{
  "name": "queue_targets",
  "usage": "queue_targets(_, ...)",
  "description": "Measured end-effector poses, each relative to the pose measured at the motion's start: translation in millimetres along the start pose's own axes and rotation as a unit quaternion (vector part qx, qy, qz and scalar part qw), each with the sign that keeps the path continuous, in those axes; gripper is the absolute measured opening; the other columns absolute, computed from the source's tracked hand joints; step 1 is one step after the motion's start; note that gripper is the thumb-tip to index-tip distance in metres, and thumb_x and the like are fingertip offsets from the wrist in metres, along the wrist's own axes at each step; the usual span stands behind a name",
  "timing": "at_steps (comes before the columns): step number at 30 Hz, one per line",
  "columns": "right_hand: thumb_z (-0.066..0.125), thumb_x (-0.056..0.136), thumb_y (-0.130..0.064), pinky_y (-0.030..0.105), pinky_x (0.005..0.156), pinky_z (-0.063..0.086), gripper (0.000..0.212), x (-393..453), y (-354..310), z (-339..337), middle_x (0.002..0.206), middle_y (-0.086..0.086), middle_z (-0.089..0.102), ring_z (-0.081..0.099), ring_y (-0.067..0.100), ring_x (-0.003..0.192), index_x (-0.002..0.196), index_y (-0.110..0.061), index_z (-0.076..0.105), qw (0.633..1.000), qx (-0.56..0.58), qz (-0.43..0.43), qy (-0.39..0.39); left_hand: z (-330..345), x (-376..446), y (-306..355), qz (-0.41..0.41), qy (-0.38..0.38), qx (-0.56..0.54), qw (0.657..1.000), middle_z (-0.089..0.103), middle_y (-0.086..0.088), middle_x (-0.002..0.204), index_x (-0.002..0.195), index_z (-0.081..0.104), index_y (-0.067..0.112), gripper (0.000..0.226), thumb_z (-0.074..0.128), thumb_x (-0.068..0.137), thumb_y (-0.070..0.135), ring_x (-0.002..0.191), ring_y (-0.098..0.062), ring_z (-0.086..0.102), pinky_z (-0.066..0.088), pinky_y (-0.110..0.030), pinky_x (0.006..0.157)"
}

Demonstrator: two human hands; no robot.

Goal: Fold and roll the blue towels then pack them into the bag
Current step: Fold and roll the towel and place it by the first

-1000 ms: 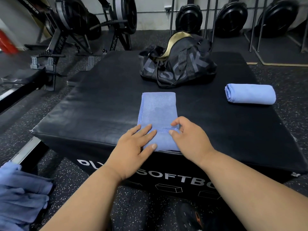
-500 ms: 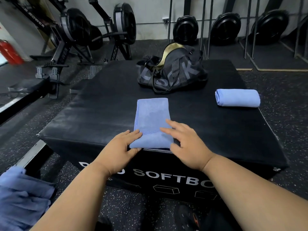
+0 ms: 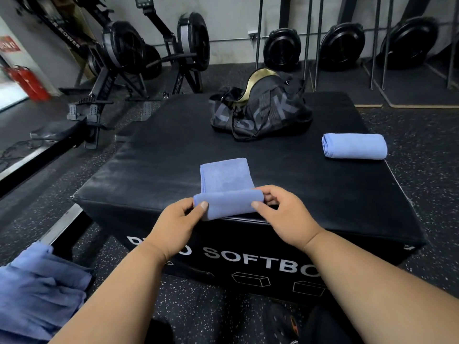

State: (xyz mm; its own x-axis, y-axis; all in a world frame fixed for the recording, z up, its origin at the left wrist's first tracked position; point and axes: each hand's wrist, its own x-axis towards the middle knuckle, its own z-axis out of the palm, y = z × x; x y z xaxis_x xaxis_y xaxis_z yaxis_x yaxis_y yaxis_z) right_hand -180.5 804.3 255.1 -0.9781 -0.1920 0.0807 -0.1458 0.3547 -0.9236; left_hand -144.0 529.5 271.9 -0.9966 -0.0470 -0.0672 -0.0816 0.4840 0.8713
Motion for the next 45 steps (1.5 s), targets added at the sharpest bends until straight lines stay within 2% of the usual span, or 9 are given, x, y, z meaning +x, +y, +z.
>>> queue_targets(4,0.068,0.099,-0.036,0.03,0.079,0.054,0.01,10,1,7,0.083,-0.001,0.069,0.059,0.006,0.072,0.108,-0.037,0.073,0.999,0.023,0.032,0.035,5,7,1,-0.016,0.034,-0.01,0.999,0.054,0.007,0.075,0.084,0.059,0.01,0.045,0.059,0.103,0.05,0.071,-0.008,0.046,0.04,-0.035,0.072)
queue_targets(7,0.065,0.1,-0.039,0.028,0.081,0.051,0.019,19,3,11,0.072,-0.008,0.063,0.06,0.006,0.073,0.119,-0.041,0.068,0.997,-0.019,0.049,0.05,10,15,3,-0.035,0.046,-0.005,0.998,0.047,0.012,0.069,0.074,0.051,0.015,0.044,0.059,0.104,0.046,0.065,-0.009,0.04,0.035,-0.031,0.066)
queue_targets(16,0.06,0.1,-0.038,0.033,0.08,0.054,0.029,29,3,19,0.071,-0.011,0.062,0.061,0.007,0.077,0.129,-0.043,0.06,0.989,-0.132,0.044,0.057,14,33,-6,-0.076,0.068,0.05,0.993,0.061,-0.002,0.072,0.09,0.064,0.007,0.04,0.065,0.098,0.045,0.065,-0.012,0.049,0.043,-0.032,0.064)
queue_targets(21,0.06,0.101,-0.04,0.028,0.075,0.05,0.024,31,4,19,0.07,-0.014,0.061,0.061,0.006,0.076,0.125,-0.042,0.06,0.985,-0.154,0.046,0.057,16,32,1,-0.089,0.093,0.084,0.988,0.07,0.0,0.08,0.098,0.063,0.023,0.023,0.065,0.097,0.046,0.07,-0.012,0.061,0.047,-0.031,0.065)
queue_targets(26,0.06,0.1,-0.04,0.03,0.076,0.051,0.024,32,2,18,0.069,-0.009,0.06,0.06,0.007,0.076,0.124,-0.042,0.062,0.984,-0.166,0.041,0.046,17,28,6,0.073,0.176,0.183,0.964,0.059,0.019,0.127,0.137,0.058,0.036,0.044,0.068,0.095,0.035,0.12,-0.009,0.055,0.046,-0.032,0.104)
queue_targets(29,0.062,0.099,-0.039,0.031,0.077,0.051,0.024,32,3,18,0.07,-0.009,0.059,0.059,0.008,0.076,0.123,-0.042,0.065,0.984,-0.169,0.036,0.049,29,31,10,0.181,0.101,0.251,0.945,0.052,0.004,0.153,0.141,0.065,0.033,0.039,0.058,0.103,0.04,0.141,-0.019,0.042,0.031,-0.032,0.12)
queue_targets(32,0.063,0.1,-0.036,0.034,0.084,0.052,0.027,32,7,21,0.087,-0.011,0.057,0.059,0.006,0.083,0.126,-0.041,0.07,0.981,-0.18,-0.003,0.068,44,27,-1,0.189,0.012,0.352,0.917,0.036,-0.003,0.168,0.155,0.049,0.033,0.055,0.033,0.108,0.055,0.154,-0.031,0.029,0.025,-0.044,0.127)
queue_targets(37,0.066,0.103,-0.031,0.047,0.102,0.047,0.024,30,18,29,0.147,0.002,0.056,0.057,0.027,0.117,0.122,-0.04,0.077,0.945,-0.29,-0.118,0.089,38,29,-10,0.104,-0.046,0.329,0.938,0.005,0.016,0.175,0.165,0.022,0.044,0.069,0.02,0.102,0.072,0.162,-0.018,-0.004,0.004,-0.044,0.13)
queue_targets(45,0.036,0.113,-0.04,0.034,0.12,0.012,0.04,36,16,4,0.169,-0.012,0.033,0.021,0.018,0.156,0.147,-0.054,0.052,0.937,-0.348,0.021,-0.032,22,25,-12,0.058,-0.061,0.281,0.956,0.002,0.023,0.172,0.164,0.022,0.045,0.069,0.034,0.101,0.071,0.162,-0.014,-0.005,0.007,-0.036,0.132)
